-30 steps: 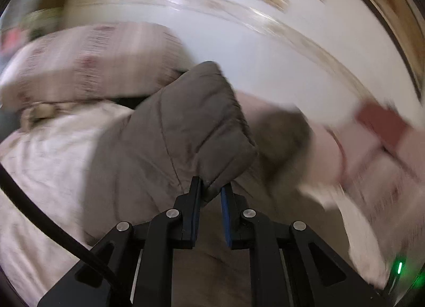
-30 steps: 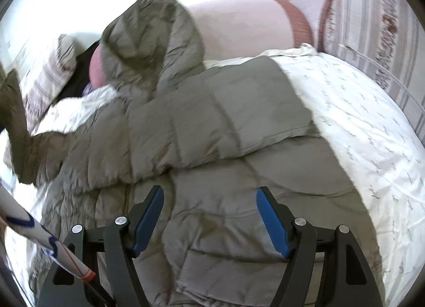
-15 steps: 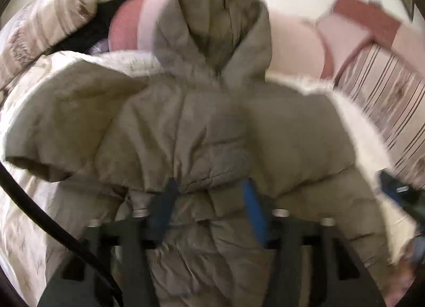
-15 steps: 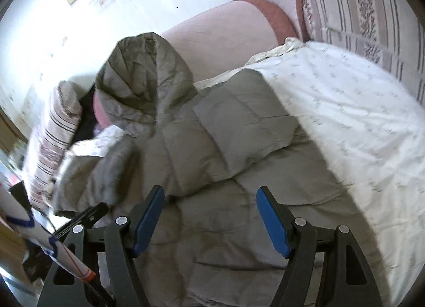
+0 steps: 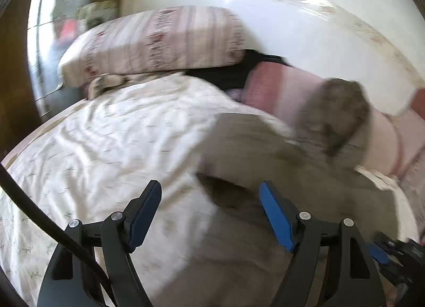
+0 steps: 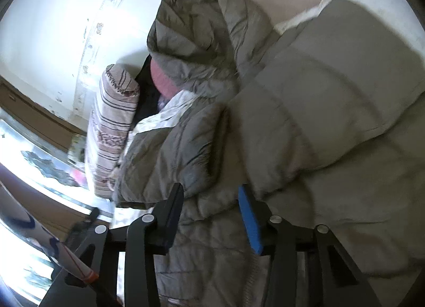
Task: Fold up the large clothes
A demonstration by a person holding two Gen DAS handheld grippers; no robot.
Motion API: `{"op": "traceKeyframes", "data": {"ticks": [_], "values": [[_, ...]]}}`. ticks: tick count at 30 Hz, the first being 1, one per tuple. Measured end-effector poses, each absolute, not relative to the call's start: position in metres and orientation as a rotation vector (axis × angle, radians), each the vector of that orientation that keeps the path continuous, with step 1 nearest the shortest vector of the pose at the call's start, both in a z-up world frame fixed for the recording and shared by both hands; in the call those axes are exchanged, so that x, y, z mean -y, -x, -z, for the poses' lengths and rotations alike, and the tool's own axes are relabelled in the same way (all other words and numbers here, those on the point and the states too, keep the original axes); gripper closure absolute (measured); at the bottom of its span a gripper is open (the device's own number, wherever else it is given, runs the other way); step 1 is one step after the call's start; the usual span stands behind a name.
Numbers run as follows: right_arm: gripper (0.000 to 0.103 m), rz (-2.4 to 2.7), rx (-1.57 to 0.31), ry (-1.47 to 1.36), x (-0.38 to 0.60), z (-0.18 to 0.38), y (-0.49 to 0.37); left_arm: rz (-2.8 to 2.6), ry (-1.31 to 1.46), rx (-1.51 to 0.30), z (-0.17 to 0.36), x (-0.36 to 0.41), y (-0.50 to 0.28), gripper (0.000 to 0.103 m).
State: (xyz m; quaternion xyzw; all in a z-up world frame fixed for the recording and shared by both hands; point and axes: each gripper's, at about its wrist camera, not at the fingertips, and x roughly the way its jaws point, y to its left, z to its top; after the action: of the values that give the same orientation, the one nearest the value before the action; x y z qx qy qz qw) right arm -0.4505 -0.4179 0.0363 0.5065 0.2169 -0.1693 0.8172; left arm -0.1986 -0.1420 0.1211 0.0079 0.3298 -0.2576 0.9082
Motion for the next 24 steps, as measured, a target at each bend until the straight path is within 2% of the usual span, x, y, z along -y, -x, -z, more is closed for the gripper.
{"op": "traceKeyframes", "data": {"ticks": [11, 13, 14, 15, 20, 24], "values": [[0.056, 0.336, -0.477, -1.137, 0.432, -0.004, 0.41, 0.527, 0.106, -0.764, -0.108, 0.138, 0.145, 0.027], [0.063, 0.328, -0.467, -1.136, 0.433, -0.001, 0.403, 0.532, 0.109, -0.773, -0.106, 0.14, 0.143, 0.027], [0.076, 0.318, -0.468, -1.128, 0.433, -0.002, 0.401, 0.532, 0.111, -0.777, -0.105, 0.14, 0.142, 0.027], [0.081, 0.313, -0.473, -1.121, 0.433, -0.002, 0.4, 0.531, 0.111, -0.78, -0.104, 0.141, 0.141, 0.027], [0.083, 0.38, -0.438, -1.063, 0.435, -0.024, 0.418, 0.533, 0.13, -0.802, -0.096, 0.144, 0.137, 0.027], [0.084, 0.572, -0.427, -0.907, 0.441, -0.054, 0.446, 0.571, 0.117, -0.812, -0.093, 0.152, 0.14, 0.027]]}}
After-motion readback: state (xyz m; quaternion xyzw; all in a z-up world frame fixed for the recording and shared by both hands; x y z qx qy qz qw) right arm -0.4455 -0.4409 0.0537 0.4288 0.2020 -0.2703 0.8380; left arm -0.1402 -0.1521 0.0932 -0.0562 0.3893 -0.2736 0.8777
